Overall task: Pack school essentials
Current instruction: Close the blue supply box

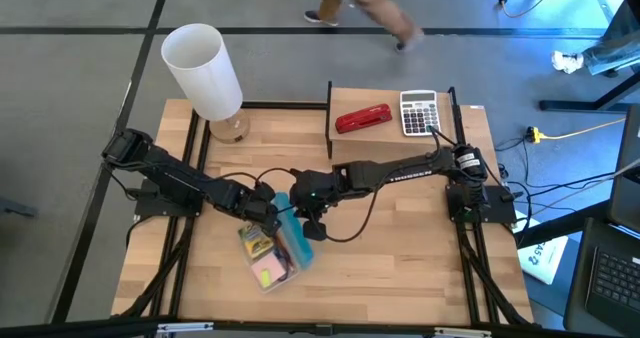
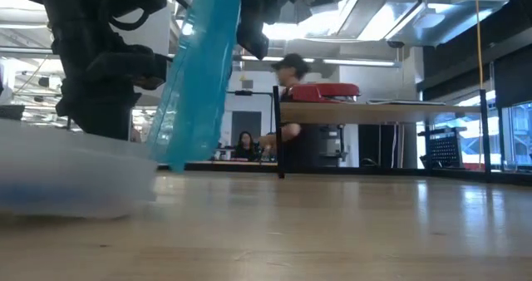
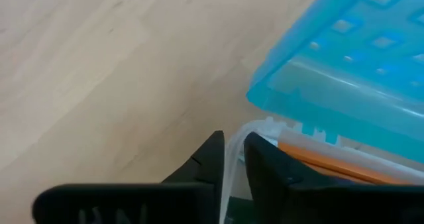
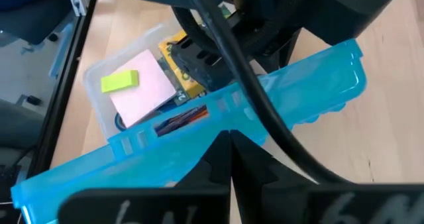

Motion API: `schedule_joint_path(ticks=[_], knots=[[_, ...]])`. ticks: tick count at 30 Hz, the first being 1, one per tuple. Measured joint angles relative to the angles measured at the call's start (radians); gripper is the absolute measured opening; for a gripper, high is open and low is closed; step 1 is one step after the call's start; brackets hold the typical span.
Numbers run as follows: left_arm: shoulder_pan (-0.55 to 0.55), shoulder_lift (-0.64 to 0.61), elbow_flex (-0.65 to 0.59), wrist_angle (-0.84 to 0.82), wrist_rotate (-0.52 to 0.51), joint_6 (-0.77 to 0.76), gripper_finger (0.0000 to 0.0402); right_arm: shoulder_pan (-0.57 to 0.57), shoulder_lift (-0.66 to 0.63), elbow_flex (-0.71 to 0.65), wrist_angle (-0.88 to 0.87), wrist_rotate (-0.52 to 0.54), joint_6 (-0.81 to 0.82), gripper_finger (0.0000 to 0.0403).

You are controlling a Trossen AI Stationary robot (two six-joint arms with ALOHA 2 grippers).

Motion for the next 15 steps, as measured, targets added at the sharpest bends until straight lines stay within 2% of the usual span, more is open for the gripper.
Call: schedule_joint_path(ticks=[10, 15], knots=[[0.012, 0.000, 0.000, 0.000, 0.026, 0.051, 0.0110, -0.002, 0.000, 0.000, -0.008, 0.002, -0.023, 0.0004], [0.035, -0.001, 0.001, 0.000, 0.082, 0.053, 0.0115, -0.002, 0.000, 0.000, -0.008, 0.006, -0.024, 0.0004]])
